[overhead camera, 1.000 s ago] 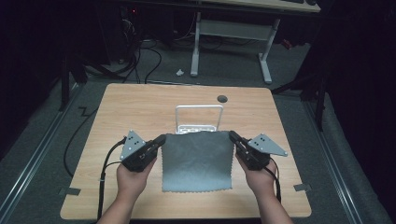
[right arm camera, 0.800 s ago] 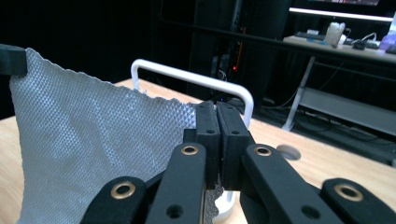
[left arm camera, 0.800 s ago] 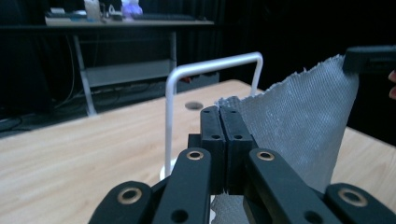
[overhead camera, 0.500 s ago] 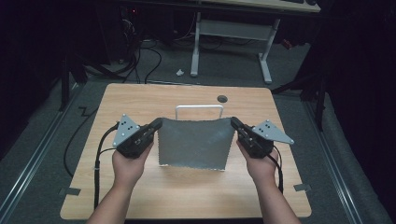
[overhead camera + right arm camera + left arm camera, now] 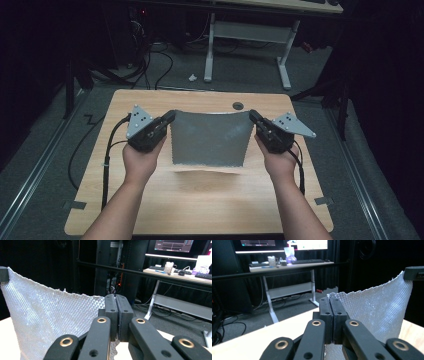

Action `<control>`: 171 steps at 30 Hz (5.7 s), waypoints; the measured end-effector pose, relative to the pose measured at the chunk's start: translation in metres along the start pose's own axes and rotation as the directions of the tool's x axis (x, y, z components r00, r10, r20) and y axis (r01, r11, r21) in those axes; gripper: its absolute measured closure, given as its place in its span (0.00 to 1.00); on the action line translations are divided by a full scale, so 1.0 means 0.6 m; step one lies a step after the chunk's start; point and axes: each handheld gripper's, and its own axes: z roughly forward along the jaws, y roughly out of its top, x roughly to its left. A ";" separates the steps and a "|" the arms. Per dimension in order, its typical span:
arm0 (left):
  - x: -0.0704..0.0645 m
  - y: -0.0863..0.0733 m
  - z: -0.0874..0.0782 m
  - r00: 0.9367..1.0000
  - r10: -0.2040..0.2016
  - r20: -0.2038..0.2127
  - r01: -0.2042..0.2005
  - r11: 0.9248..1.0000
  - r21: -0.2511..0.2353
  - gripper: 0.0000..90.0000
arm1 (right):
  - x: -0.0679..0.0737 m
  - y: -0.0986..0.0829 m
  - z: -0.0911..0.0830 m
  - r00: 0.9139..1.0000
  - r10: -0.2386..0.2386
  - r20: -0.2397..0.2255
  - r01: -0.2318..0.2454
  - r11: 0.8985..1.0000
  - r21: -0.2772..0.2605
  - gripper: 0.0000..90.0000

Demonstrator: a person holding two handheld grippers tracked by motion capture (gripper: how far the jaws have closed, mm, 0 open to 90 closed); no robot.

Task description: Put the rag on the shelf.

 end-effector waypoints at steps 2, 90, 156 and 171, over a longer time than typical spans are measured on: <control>0.006 0.005 0.010 1.000 0.003 -0.011 -0.003 1.000 0.002 0.99 | -0.005 0.004 0.009 1.000 0.004 0.003 -0.004 1.000 -0.003 1.00; 0.060 -0.177 0.154 0.982 -0.188 0.009 0.173 0.919 0.353 0.90 | -0.061 -0.172 0.138 0.998 0.054 0.043 -0.064 0.954 0.291 0.95; -0.007 -0.223 -0.084 0.989 -0.143 0.037 0.117 0.911 0.395 0.32 | 0.023 -0.182 -0.067 0.998 -0.013 -0.066 0.032 0.958 0.286 0.34; -0.128 -0.292 -0.078 0.975 -0.113 0.189 0.001 0.860 0.510 0.31 | 0.081 -0.275 -0.120 0.999 -0.004 -0.044 0.021 0.913 0.407 0.31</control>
